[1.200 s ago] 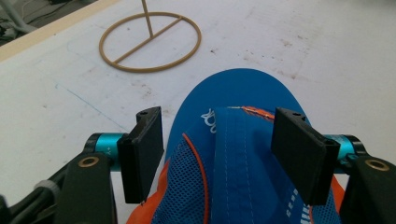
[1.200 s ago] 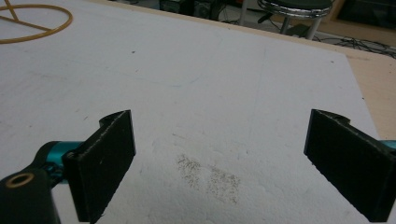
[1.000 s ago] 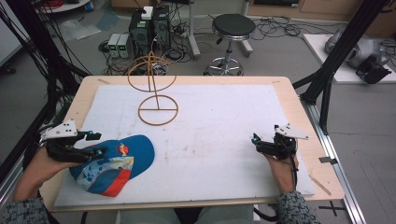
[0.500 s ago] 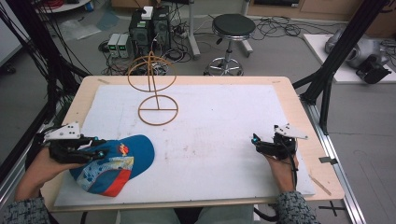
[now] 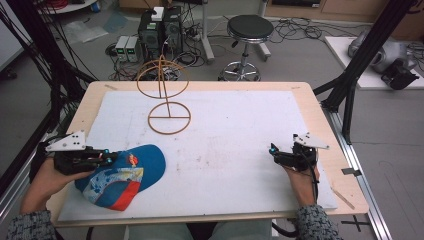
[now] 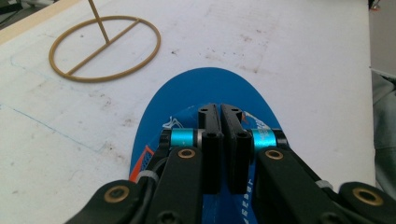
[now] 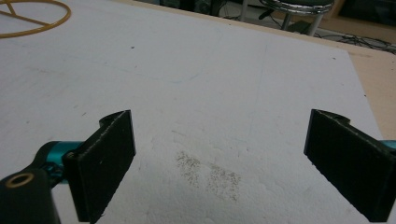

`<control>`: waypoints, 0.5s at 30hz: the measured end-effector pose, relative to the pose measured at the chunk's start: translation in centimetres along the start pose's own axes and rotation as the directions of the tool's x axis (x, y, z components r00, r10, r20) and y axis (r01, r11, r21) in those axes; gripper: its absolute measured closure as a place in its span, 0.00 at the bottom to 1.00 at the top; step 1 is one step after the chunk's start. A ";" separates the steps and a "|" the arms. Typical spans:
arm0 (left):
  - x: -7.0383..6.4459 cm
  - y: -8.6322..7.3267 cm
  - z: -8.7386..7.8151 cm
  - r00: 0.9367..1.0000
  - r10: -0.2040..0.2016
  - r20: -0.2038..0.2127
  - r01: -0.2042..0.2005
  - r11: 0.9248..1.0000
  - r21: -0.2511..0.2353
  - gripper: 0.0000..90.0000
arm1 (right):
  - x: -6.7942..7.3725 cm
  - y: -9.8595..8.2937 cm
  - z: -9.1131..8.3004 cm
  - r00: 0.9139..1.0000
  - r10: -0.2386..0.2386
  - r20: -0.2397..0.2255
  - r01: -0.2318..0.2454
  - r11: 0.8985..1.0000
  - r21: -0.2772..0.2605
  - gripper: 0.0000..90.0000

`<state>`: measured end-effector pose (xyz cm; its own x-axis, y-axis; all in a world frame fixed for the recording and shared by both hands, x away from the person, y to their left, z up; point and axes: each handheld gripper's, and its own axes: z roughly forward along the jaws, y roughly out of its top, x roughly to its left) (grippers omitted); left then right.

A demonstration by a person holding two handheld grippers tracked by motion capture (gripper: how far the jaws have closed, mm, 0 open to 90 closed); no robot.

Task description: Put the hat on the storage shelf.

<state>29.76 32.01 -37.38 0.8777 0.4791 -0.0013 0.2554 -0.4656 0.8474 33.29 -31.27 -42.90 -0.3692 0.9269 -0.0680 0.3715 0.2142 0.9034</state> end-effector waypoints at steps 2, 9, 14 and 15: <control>-0.1 0.1 0.0 1.000 0.004 0.002 -0.004 1.000 0.000 0.98 | 0.0 0.0 0.0 1.000 -0.001 -0.001 0.001 1.000 0.000 0.09; -0.5 1.1 0.1 1.000 0.000 0.026 0.001 0.999 -0.036 0.99 | 0.0 0.0 0.0 1.000 0.001 -0.001 -0.001 1.000 0.005 0.09; -0.9 1.9 0.3 1.000 0.002 0.030 0.000 0.999 -0.050 0.99 | 0.0 0.0 -0.1 1.000 0.004 -0.001 -0.004 1.000 0.009 0.09; -1.2 2.3 0.4 1.000 0.011 0.027 -0.010 0.999 -0.053 0.99 | 0.0 0.0 -0.1 1.000 0.004 -0.001 -0.004 1.000 0.009 0.09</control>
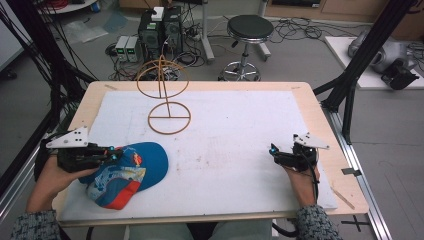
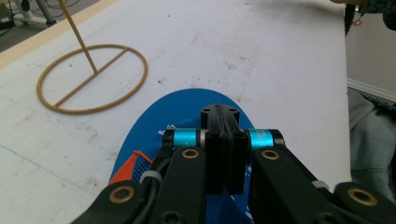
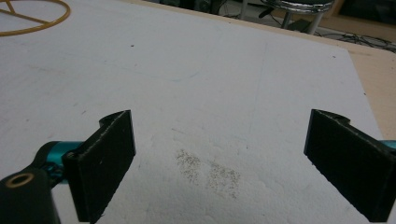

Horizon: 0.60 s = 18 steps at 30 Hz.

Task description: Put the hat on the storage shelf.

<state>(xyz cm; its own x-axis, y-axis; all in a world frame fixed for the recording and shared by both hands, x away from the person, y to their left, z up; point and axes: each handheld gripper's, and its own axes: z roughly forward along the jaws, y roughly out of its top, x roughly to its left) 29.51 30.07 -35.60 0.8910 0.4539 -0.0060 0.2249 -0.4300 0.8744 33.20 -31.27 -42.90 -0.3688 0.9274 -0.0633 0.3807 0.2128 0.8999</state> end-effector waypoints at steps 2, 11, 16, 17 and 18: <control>-0.1 0.2 0.1 1.000 0.000 0.001 0.000 1.000 -0.004 0.99 | 0.0 0.0 0.0 1.000 -0.005 0.002 0.005 1.000 -0.003 0.09; -1.0 1.9 -0.1 0.999 -0.016 -0.031 0.014 0.998 -0.062 0.99 | -0.1 0.0 -0.1 1.000 0.009 0.002 -0.009 1.000 -0.011 0.09; -1.5 3.3 -0.3 0.998 -0.013 -0.057 0.009 0.997 -0.074 0.99 | -0.1 0.0 0.0 1.000 0.000 0.002 0.000 1.000 -0.015 0.09; -1.6 3.7 -0.4 0.998 -0.005 -0.068 0.000 0.997 -0.079 0.99 | -0.2 0.0 0.0 1.000 0.001 0.000 -0.001 1.000 -0.020 0.09; -1.7 3.9 -0.5 0.997 -0.006 -0.072 -0.001 0.996 -0.085 0.99 | -0.2 0.1 0.0 1.000 0.011 -0.002 -0.011 1.000 -0.023 0.09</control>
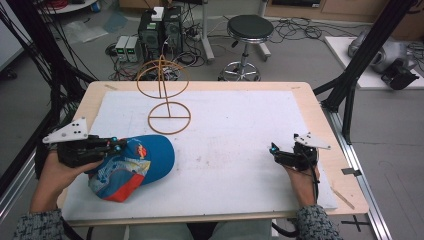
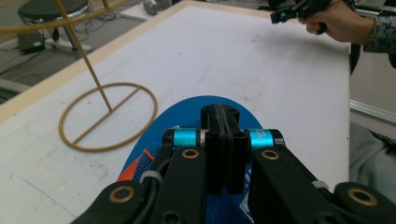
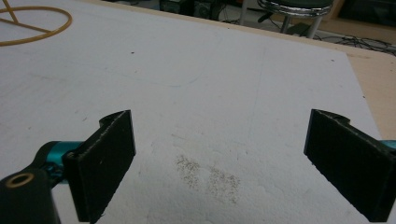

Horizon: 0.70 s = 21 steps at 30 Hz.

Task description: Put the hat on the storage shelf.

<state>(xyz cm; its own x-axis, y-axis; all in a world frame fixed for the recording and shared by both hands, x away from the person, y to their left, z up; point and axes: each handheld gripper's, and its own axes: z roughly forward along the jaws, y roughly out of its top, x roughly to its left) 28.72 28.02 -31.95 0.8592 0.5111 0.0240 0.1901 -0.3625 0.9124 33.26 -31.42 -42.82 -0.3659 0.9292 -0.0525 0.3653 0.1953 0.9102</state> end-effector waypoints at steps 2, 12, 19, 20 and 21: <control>-0.1 0.7 0.0 1.000 0.003 -0.013 -0.003 1.000 -0.016 0.99 | -0.1 0.0 0.1 1.000 0.014 -0.006 -0.014 1.000 -0.005 0.09; 0.6 4.5 -0.9 0.998 0.044 -0.043 -0.046 0.998 -0.036 0.99 | 0.2 0.0 0.5 1.000 0.003 -0.015 -0.003 1.000 0.002 0.09; 0.7 8.1 -1.9 0.993 0.093 -0.068 -0.096 0.994 -0.046 0.99 | 0.5 0.0 0.6 1.000 -0.005 -0.023 0.005 1.000 0.010 0.09; 0.8 8.6 -2.1 0.993 0.096 -0.071 -0.099 0.994 -0.040 0.99 | 0.5 0.0 0.6 1.000 -0.006 -0.024 0.006 1.000 0.009 0.09; 0.9 9.1 -2.2 0.993 0.095 -0.075 -0.099 0.994 -0.040 0.99 | 0.5 0.0 0.6 1.000 -0.005 -0.025 0.005 1.000 0.009 0.09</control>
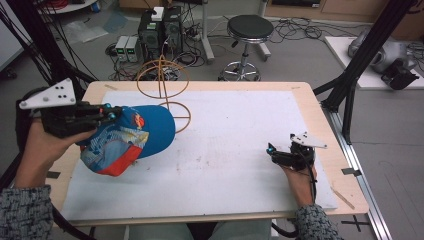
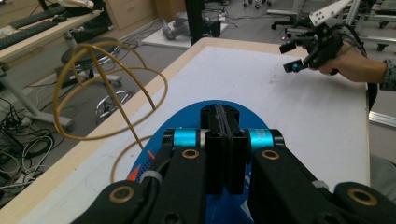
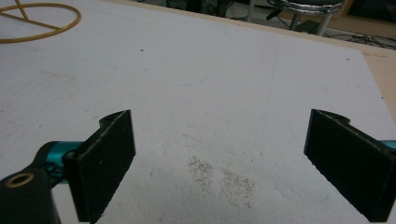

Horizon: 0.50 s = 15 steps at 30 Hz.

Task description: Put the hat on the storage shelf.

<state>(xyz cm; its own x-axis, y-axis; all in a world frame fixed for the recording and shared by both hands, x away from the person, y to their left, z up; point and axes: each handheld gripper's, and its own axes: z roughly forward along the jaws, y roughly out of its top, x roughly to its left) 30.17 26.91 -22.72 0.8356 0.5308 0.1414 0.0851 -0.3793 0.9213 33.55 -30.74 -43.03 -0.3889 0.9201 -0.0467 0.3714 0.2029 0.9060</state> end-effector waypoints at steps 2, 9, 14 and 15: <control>0.2 0.8 -0.2 1.000 0.007 -0.003 -0.007 1.000 -0.008 0.99 | 0.1 0.0 -0.1 1.000 0.000 0.001 0.000 1.000 -0.002 0.09; 0.8 2.9 -0.5 1.000 0.021 -0.014 -0.021 0.999 -0.026 0.99 | 0.1 0.0 -0.1 1.000 0.000 -0.006 0.000 1.000 0.008 0.09; 1.5 4.1 -0.2 0.999 0.021 -0.029 -0.021 1.000 -0.011 0.99 | 0.2 0.0 0.0 1.000 0.003 -0.012 -0.003 1.000 0.008 0.09; 1.6 4.5 -0.2 0.999 0.022 -0.031 -0.023 1.000 -0.018 0.99 | 0.2 0.0 0.0 1.000 0.001 -0.012 -0.001 1.000 0.006 0.09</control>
<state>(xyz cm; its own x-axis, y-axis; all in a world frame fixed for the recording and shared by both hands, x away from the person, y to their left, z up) 31.79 26.21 -18.30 0.8202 0.5454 0.1727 0.0562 -0.3773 0.9244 33.48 -30.57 -43.07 -0.3989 0.9161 -0.0408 0.3769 0.2043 0.9034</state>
